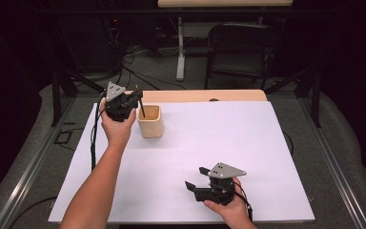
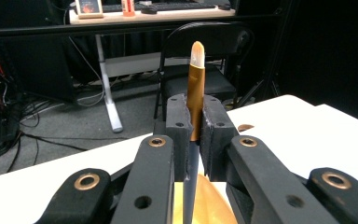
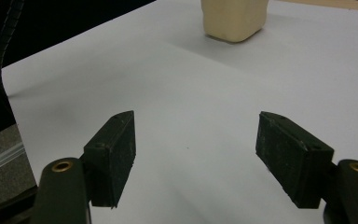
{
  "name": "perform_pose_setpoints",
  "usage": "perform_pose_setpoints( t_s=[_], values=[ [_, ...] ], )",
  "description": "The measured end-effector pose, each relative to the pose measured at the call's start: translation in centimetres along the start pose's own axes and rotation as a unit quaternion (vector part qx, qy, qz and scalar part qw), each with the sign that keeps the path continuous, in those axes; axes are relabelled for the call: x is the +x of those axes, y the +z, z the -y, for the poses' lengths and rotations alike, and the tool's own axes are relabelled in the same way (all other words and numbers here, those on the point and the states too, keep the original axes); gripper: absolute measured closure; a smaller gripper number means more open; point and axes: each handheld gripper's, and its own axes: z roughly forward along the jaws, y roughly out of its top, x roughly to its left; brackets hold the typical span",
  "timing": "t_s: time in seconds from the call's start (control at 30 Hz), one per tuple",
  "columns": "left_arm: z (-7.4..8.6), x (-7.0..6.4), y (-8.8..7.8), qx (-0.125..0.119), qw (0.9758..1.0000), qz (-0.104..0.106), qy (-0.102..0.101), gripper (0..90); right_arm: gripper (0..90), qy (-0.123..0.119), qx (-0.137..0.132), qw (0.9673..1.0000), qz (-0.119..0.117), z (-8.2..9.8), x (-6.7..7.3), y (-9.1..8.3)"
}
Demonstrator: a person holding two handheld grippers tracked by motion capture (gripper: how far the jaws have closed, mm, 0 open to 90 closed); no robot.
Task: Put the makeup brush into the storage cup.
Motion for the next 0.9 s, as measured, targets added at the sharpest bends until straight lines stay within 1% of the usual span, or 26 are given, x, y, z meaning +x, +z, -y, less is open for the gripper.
perform_pose_setpoints(
  t_s=[0.3, 0.33, 0.53, 0.9],
  values=[
    [0.0, 0.0, 0.0, 0.002, 1.0, -0.001, 0.0, 83.4, 28.3, 0.0, -0.001, 1.0, 0.0, 0.0, 0.0, 0.0],
    [0.8, 0.1, 0.5, 0.007, 0.9999, 0.001, -0.008, 83.4, 28.3, 0.0, -0.001, 1.0, 0.0, 0.0, 0.0, 0.0],
    [1.6, 0.3, 0.7, 0.015, 0.9998, 0.001, -0.01, 83.4, 28.3, 0.001, -0.001, 1.0, 0.0, 0.0, 0.0, 0.0],
    [2.6, 0.5, 0.9, 0.023, 0.9996, -0.001, -0.017, 83.4, 28.3, 0.002, -0.001, 1.0, 0.0, 0.1, -0.1, 0.0]
  ],
)
